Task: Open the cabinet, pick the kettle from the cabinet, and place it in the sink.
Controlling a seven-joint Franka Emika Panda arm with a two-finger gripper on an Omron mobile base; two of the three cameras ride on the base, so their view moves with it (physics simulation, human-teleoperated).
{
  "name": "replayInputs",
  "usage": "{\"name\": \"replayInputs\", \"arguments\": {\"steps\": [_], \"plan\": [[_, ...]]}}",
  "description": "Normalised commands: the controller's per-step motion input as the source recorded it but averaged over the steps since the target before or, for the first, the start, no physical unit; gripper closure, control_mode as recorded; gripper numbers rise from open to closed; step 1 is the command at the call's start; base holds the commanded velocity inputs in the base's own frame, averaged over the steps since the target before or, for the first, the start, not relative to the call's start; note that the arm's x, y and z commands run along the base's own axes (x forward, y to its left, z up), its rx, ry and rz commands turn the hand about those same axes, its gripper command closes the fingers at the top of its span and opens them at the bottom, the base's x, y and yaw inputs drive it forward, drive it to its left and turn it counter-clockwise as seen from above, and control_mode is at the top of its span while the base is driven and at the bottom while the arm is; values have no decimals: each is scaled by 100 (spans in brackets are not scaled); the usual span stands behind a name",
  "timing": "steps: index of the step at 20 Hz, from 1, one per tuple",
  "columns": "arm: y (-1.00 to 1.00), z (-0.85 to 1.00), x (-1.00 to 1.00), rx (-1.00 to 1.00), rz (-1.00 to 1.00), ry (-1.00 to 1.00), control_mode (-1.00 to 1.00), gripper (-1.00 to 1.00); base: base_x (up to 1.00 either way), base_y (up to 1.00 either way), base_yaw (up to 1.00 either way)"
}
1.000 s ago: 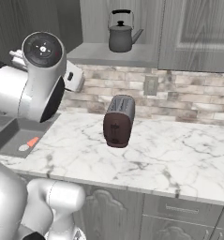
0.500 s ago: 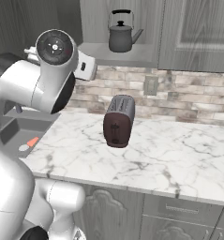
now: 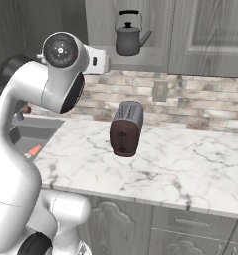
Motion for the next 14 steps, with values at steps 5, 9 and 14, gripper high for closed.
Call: {"name": "replayInputs", "arguments": {"steps": [5,9,14], "plan": [[-7,23,49,-12,-8,6,-100,-100,0,0,0],[-17,22,45,-1,0,9,-100,-100,0,0,0],[-11,8,39,1,0,0,-100,-100,0,0,0]]}}
